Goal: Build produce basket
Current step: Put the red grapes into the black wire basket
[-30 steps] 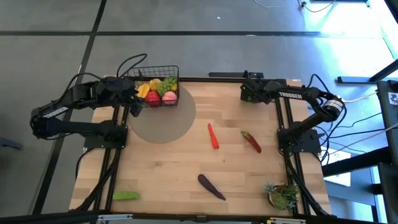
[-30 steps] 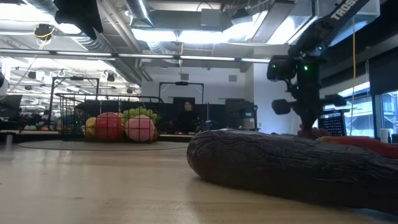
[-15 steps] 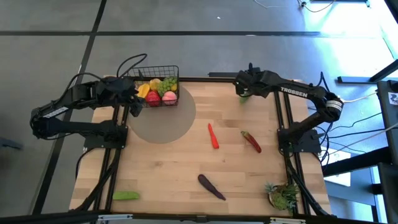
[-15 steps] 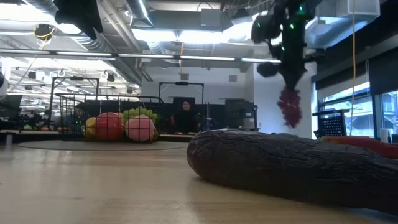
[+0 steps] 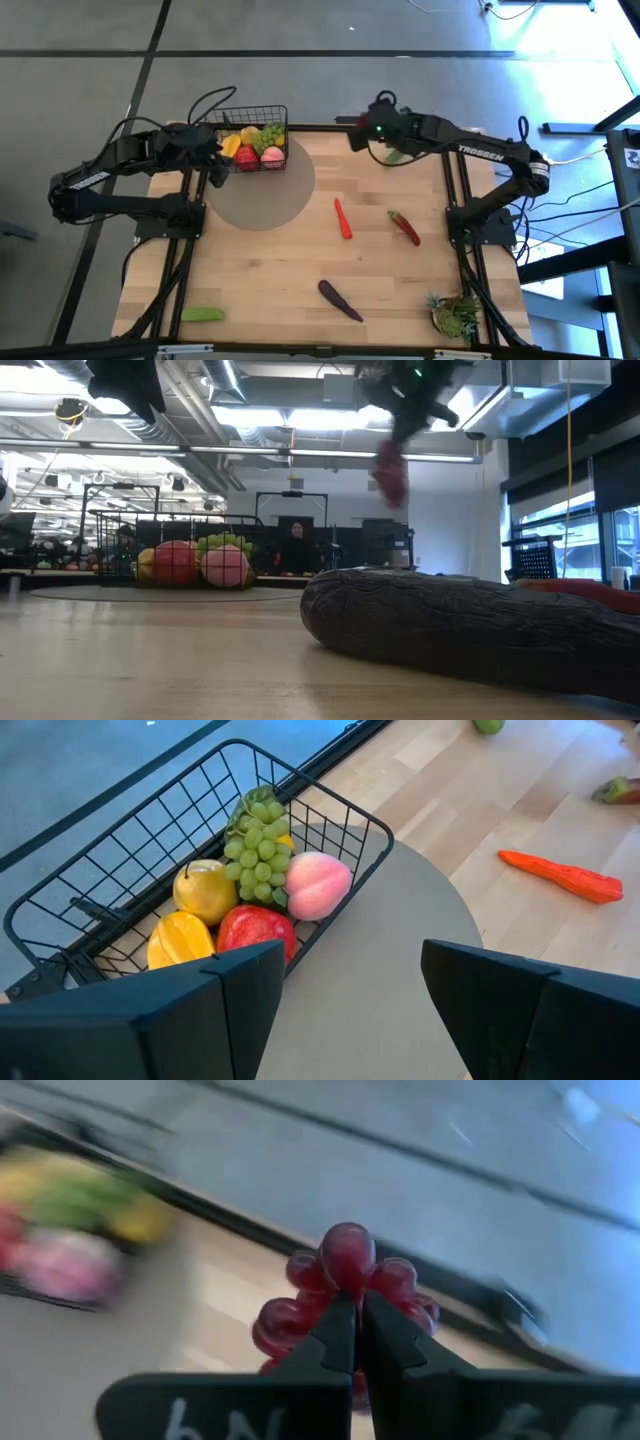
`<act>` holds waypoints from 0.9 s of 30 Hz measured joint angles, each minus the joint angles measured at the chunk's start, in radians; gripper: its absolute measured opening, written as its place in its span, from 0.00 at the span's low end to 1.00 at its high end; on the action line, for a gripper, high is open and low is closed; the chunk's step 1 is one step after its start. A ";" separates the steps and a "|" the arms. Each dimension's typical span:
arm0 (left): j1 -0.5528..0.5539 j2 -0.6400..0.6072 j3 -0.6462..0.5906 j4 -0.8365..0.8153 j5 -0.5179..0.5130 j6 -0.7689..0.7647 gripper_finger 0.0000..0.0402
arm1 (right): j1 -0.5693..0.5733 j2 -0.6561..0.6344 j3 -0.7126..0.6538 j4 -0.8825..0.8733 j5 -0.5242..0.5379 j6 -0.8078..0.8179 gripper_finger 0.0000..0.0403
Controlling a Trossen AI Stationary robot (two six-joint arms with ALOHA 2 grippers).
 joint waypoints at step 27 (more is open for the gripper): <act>0.000 0.000 0.000 -0.002 0.000 0.000 0.56 | 0.008 0.272 0.002 1.197 -0.554 -0.271 0.00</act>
